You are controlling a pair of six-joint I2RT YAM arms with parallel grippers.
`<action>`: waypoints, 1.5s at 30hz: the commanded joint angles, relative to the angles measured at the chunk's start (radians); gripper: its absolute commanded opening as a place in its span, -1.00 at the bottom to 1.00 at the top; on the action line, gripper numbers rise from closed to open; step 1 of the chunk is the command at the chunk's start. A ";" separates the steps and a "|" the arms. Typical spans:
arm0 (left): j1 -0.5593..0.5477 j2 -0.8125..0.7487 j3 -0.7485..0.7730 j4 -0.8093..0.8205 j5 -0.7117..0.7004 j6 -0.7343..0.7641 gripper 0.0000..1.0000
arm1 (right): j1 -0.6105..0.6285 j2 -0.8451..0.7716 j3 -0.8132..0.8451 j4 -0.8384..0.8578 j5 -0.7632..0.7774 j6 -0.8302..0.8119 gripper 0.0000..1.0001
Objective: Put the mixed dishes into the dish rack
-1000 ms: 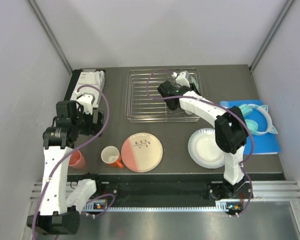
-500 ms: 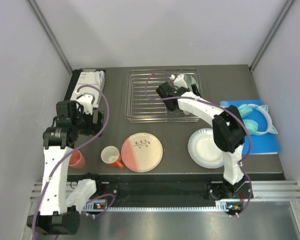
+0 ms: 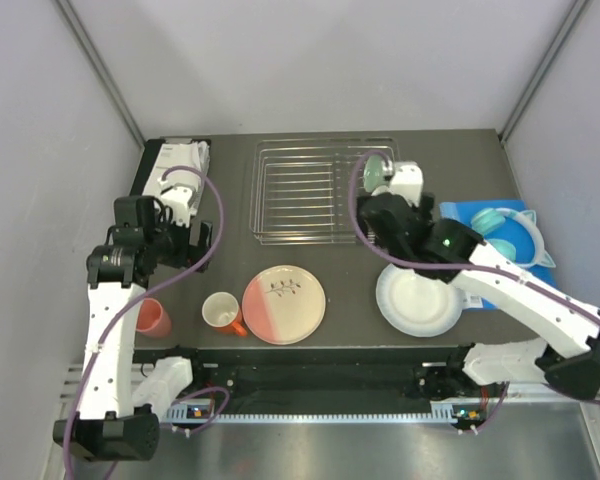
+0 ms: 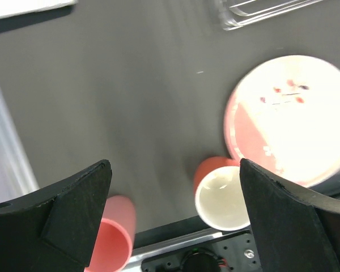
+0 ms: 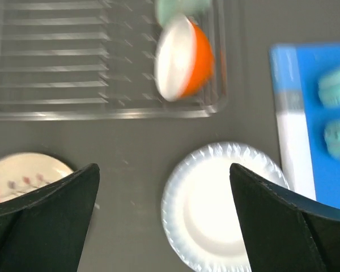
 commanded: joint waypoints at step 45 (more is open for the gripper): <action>-0.195 0.226 0.290 0.103 0.267 -0.050 0.98 | -0.710 -0.162 -0.790 0.115 -0.470 0.486 0.84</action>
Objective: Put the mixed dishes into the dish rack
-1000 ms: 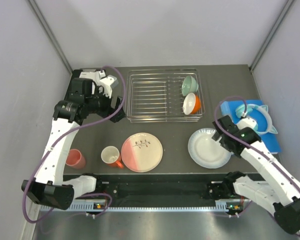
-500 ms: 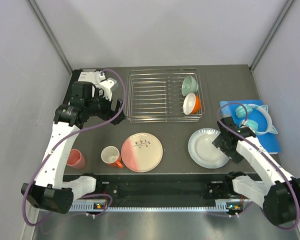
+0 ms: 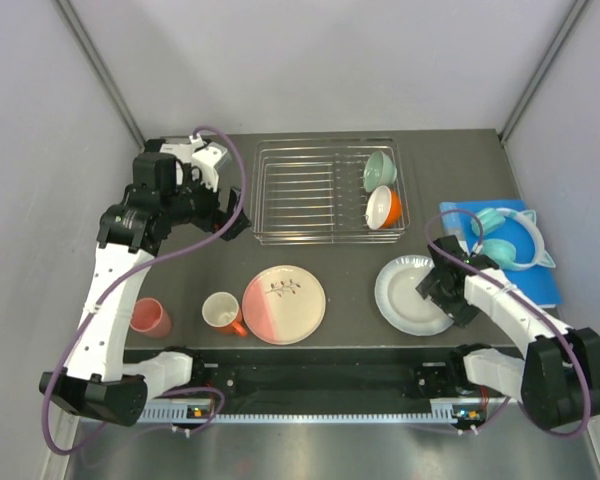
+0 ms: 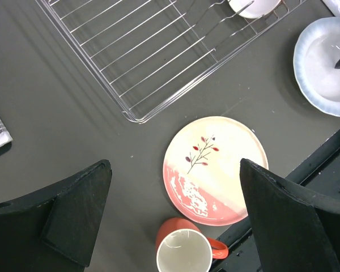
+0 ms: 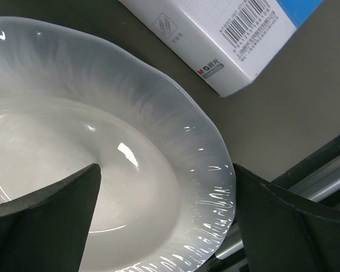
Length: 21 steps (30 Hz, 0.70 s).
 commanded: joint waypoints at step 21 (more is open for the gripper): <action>0.003 -0.028 -0.007 0.008 -0.053 0.014 0.98 | -0.009 -0.317 -0.200 0.218 -0.036 0.123 -0.45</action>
